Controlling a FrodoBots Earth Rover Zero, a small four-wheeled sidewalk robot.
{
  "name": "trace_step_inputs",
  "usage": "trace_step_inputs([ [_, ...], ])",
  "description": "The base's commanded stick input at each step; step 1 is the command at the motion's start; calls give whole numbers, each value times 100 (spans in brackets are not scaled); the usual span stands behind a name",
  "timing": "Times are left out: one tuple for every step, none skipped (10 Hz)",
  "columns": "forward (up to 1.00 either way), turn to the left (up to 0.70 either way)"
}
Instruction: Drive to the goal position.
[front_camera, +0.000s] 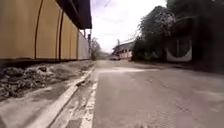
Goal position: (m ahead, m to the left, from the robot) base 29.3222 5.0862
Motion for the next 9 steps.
trace_step_inputs([
  [70, 0],
  [70, 0],
  [70, 0],
  [70, 0],
  [70, 0],
  [70, 0],
  [70, 0],
  [70, 0],
  [70, 15],
])
